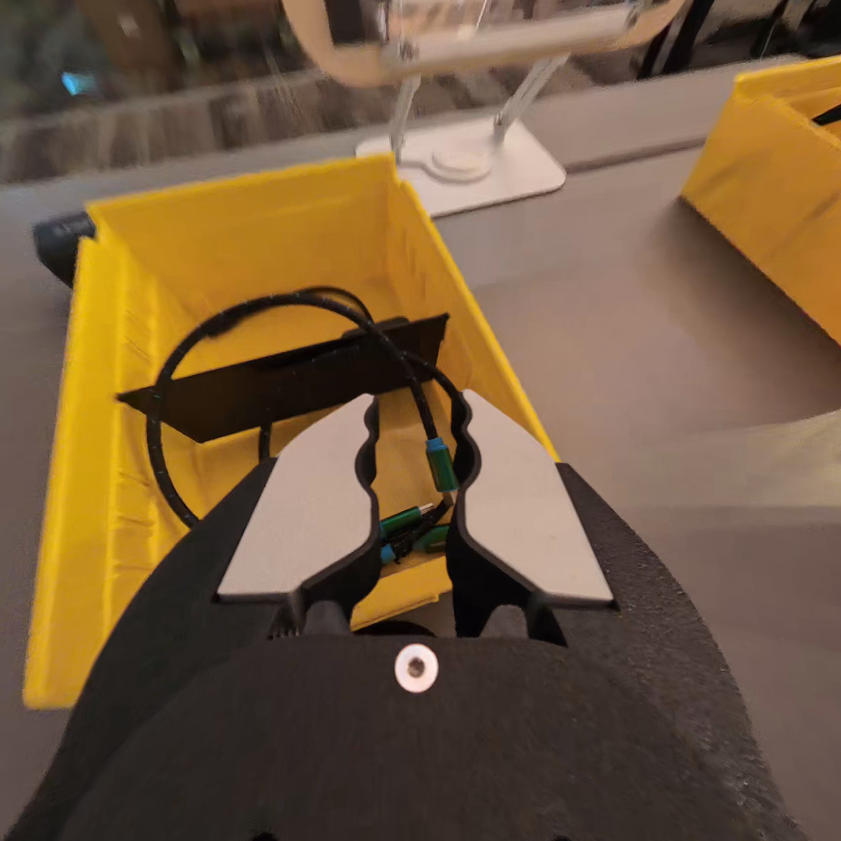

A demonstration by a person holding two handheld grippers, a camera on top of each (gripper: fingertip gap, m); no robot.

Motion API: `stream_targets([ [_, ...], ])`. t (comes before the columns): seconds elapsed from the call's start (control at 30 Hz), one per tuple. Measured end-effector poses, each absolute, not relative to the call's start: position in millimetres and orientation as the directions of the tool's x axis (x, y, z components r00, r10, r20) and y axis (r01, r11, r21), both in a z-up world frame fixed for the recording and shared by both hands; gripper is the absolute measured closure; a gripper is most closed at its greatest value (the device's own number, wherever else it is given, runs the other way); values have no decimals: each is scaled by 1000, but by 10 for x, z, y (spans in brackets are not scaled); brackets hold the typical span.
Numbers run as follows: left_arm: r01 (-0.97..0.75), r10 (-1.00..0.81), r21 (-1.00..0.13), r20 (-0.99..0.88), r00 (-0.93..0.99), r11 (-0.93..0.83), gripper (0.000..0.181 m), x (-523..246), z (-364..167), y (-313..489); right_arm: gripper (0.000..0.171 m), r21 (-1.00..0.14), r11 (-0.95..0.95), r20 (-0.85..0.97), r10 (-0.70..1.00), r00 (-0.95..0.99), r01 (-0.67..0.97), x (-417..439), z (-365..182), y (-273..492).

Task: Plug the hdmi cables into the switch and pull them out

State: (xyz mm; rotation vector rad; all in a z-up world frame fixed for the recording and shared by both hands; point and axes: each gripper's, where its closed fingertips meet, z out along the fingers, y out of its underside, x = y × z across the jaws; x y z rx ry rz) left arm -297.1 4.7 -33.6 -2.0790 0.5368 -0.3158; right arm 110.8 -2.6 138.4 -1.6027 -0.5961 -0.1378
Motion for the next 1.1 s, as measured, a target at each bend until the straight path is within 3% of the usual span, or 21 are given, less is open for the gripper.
stream_targets([
  [0.1, -254, -521, -756, 132, 843, -603, 149, -2825, -662, 134, 119, -894, 1, 430, 281, 858, 448, 1168, 1423, -86],
  [0.2, -335, -521, -624, 137, 842, -706, 138, -2766, -1039, 123, 120, -906, 4, 408, 282, 868, 424, 1234, 1442, -123],
  [0.33, -357, -570, -593, 215, 793, -721, 171, -2652, -1058, 39, 120, -902, -7, 411, 289, 865, 431, 1291, 1419, -145],
  [0.5, -342, -533, -712, 54, 844, -614, 171, -2943, -620, 76, 121, -895, -2, 427, 282, 859, 445, 1303, 1425, -135],
  [0.7, -265, -444, -898, -90, 891, -351, 171, -3199, 453, -140, 121, -877, -12, 460, 266, 847, 481, 1315, 1400, -108],
  [0.8, -314, -547, -927, -158, 822, -205, 172, -2857, 869, -501, 121, -877, -7, 461, 267, 846, 481, 1308, 1408, -108],
  [0.93, -521, -698, -844, -296, 652, -128, 172, -2160, 741, -886, 121, -866, -23, 475, 277, 835, 500, 1299, 1359, -101],
  [1.1, -699, -900, -710, -245, 359, -86, 172, -1177, -152, -1250, 121, -838, -55, 509, 281, 814, 543, 1281, 1267, -84],
])
